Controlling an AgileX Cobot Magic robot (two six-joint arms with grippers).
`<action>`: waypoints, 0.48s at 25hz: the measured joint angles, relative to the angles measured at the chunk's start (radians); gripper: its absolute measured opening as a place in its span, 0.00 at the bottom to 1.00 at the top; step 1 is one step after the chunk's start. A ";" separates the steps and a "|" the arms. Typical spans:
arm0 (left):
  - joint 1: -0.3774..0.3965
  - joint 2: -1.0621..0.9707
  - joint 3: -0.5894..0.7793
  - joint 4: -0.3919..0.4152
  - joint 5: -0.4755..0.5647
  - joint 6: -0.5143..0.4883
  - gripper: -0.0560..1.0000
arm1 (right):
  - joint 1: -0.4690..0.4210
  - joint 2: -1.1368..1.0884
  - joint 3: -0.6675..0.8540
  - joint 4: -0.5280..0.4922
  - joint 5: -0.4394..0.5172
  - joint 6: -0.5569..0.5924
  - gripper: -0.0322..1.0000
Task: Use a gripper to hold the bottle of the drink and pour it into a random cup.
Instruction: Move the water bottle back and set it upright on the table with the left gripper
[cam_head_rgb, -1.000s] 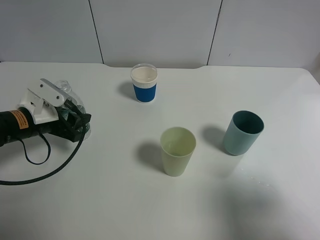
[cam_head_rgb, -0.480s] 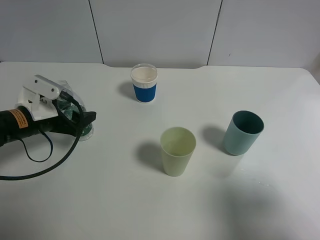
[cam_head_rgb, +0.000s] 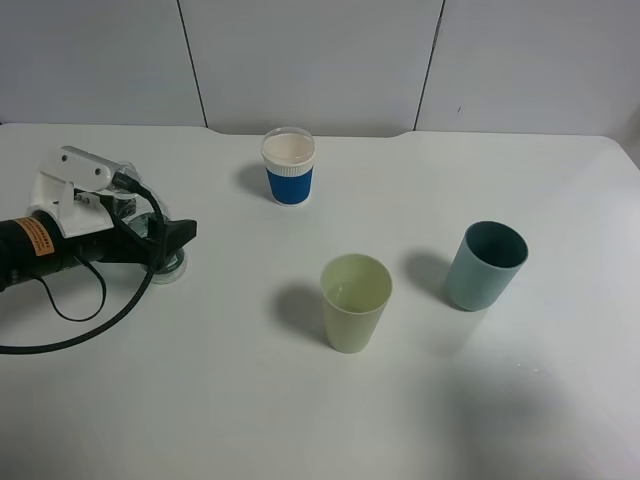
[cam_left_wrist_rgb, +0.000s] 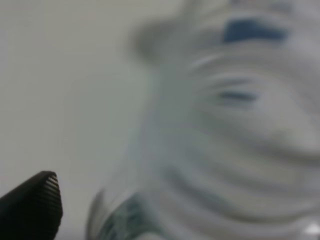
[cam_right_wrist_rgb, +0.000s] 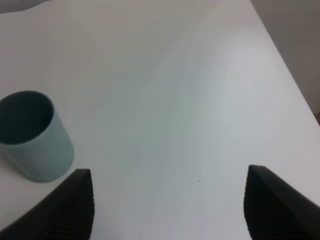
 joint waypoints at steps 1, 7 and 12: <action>0.000 -0.019 0.005 0.000 0.000 -0.003 0.99 | 0.000 0.000 0.000 0.000 0.000 0.000 0.65; 0.000 -0.177 0.050 0.002 0.000 -0.006 0.99 | 0.000 0.000 0.000 0.000 0.000 0.000 0.65; 0.000 -0.316 0.085 0.001 0.048 -0.033 0.99 | 0.000 0.000 0.000 0.000 0.000 0.000 0.65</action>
